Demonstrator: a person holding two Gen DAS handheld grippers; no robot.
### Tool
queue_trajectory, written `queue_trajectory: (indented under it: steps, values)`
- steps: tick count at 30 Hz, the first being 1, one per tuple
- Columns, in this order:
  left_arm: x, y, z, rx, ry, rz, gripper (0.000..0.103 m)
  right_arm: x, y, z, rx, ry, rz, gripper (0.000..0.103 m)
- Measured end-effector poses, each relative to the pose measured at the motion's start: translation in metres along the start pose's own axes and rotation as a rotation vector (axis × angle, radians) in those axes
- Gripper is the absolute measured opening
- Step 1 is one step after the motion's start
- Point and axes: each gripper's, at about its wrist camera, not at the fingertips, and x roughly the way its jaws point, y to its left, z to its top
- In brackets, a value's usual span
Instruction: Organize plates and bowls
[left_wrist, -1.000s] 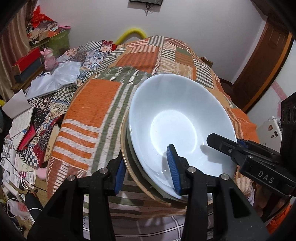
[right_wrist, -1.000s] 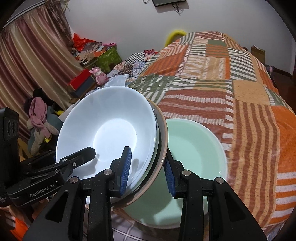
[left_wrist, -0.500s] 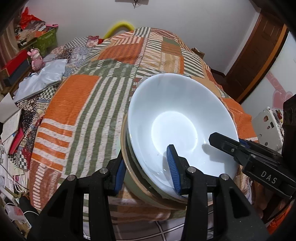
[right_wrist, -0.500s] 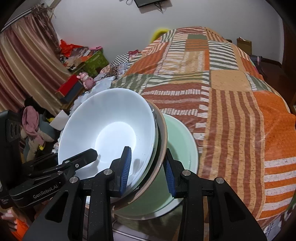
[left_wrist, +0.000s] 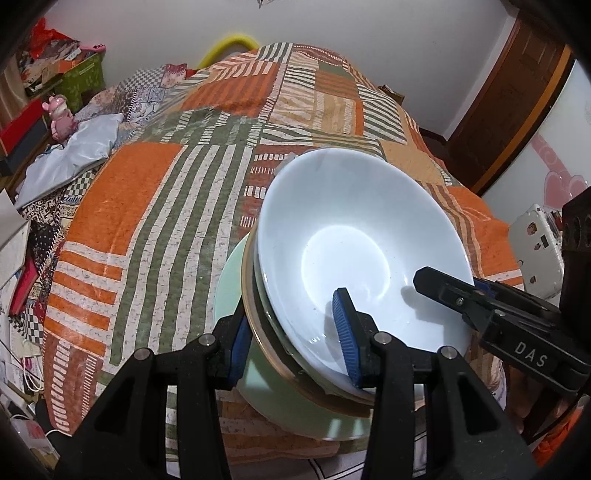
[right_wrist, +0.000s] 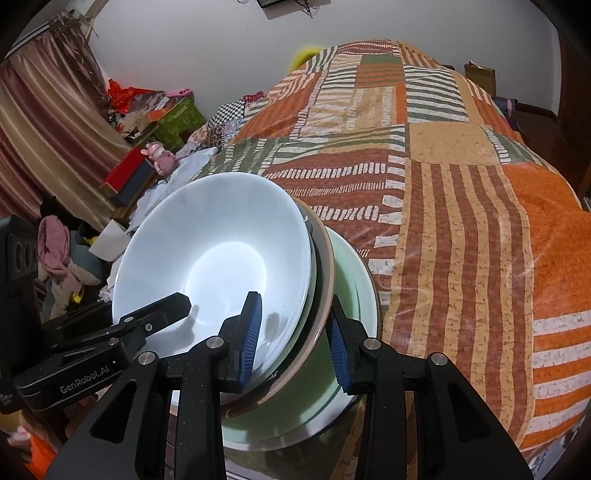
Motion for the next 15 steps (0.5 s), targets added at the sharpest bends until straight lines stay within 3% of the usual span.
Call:
queue_trajectory:
  steps: [8,10,15]
  values:
    - [-0.002,0.004,-0.003,-0.007,-0.005,-0.033,0.043,-0.009,-0.003,-0.001,-0.018,-0.008,-0.026,0.037]
    - [-0.009,0.004,-0.001,0.007,-0.029,-0.021,0.044,-0.017,-0.005,0.000,-0.007,-0.023,-0.038,0.042]
    - [-0.040,0.004,-0.001,0.036,-0.100,-0.001,0.049,-0.044,0.002,0.002,-0.023,-0.090,-0.052,0.042]
